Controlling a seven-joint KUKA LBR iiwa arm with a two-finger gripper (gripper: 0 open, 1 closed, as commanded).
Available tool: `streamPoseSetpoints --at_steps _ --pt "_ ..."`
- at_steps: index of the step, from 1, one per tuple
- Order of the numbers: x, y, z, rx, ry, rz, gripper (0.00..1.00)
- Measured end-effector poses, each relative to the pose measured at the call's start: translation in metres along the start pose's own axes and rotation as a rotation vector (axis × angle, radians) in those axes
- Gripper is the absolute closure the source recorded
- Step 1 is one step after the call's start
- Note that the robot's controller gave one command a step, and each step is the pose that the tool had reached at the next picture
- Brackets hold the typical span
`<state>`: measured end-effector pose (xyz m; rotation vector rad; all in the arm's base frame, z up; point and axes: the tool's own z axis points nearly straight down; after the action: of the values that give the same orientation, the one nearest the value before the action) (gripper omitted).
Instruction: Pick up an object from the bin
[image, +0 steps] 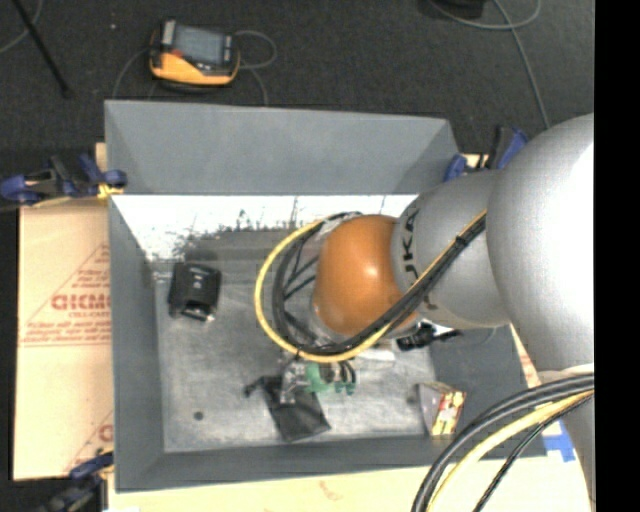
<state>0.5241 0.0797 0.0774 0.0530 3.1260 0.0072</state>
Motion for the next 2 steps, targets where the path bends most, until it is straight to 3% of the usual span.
streamPoseSetpoints --at_steps 1,2 --pt "0.000 0.000 0.000 0.000 0.000 0.001 1.00" --pt "0.001 -0.001 -0.047 0.004 0.020 0.008 1.00"
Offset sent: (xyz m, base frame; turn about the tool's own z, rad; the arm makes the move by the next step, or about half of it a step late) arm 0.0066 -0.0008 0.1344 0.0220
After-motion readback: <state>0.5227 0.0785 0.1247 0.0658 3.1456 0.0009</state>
